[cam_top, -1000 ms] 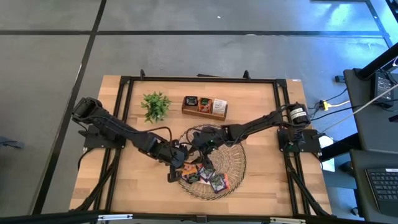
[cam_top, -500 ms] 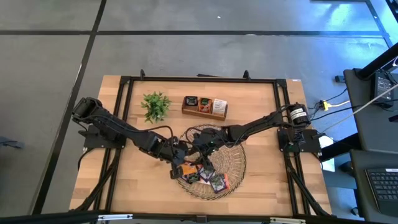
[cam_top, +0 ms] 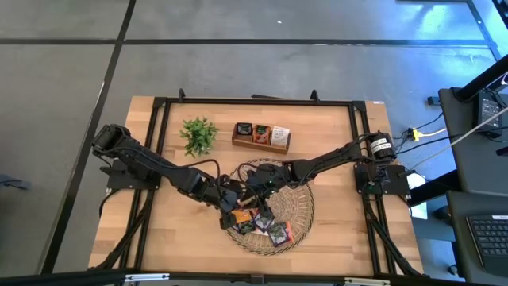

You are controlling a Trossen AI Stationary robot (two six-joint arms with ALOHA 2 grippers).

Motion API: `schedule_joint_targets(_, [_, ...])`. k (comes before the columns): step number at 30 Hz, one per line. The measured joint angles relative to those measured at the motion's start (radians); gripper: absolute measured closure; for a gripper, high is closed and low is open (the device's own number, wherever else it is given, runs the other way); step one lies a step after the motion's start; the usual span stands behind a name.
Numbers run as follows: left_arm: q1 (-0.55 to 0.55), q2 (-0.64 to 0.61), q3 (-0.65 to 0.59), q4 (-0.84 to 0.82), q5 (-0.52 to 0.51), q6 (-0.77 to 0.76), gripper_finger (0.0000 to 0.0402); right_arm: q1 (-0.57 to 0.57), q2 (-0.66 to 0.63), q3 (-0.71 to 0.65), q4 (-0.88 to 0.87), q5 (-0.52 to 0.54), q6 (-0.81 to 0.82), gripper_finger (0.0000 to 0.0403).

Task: Pick & Place Tea
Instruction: Put the orange and black tea bag into the middle section of the wooden organizer

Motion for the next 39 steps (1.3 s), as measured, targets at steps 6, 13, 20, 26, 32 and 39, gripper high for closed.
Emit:
schedule_joint_targets(6, [0.000, 0.000, 0.000, -0.003, 0.000, 0.001, 0.0398, -0.002, 0.000, 0.000, -0.003, -0.008, -0.001, 0.0316])
schedule_joint_targets(13, [0.000, 0.000, 0.000, -0.004, 0.000, 0.068, 0.0398, -0.001, 0.000, 0.000, -0.003, -0.008, -0.003, 0.0350])
schedule_joint_targets(20, [0.000, 0.000, 0.000, -0.004, -0.006, 0.064, 0.0375, -0.002, -0.001, 0.000, -0.006, -0.008, -0.005, 0.0368])
schedule_joint_targets(26, [-0.004, -0.008, 0.000, -0.010, -0.040, 0.060, 0.0320, -0.002, -0.001, 0.000, -0.010, -0.007, -0.026, 0.0386])
schedule_joint_targets(32, [-0.006, -0.059, 0.000, -0.050, -0.057, 0.043, 0.0288, -0.002, -0.001, 0.000, -0.013, -0.008, -0.036, 0.0397])
schedule_joint_targets(39, [-0.088, -0.173, -0.043, -0.056, -0.411, 0.059, 0.0282, -0.003, -0.003, -0.004, -0.002, -0.104, -0.062, 0.0399])
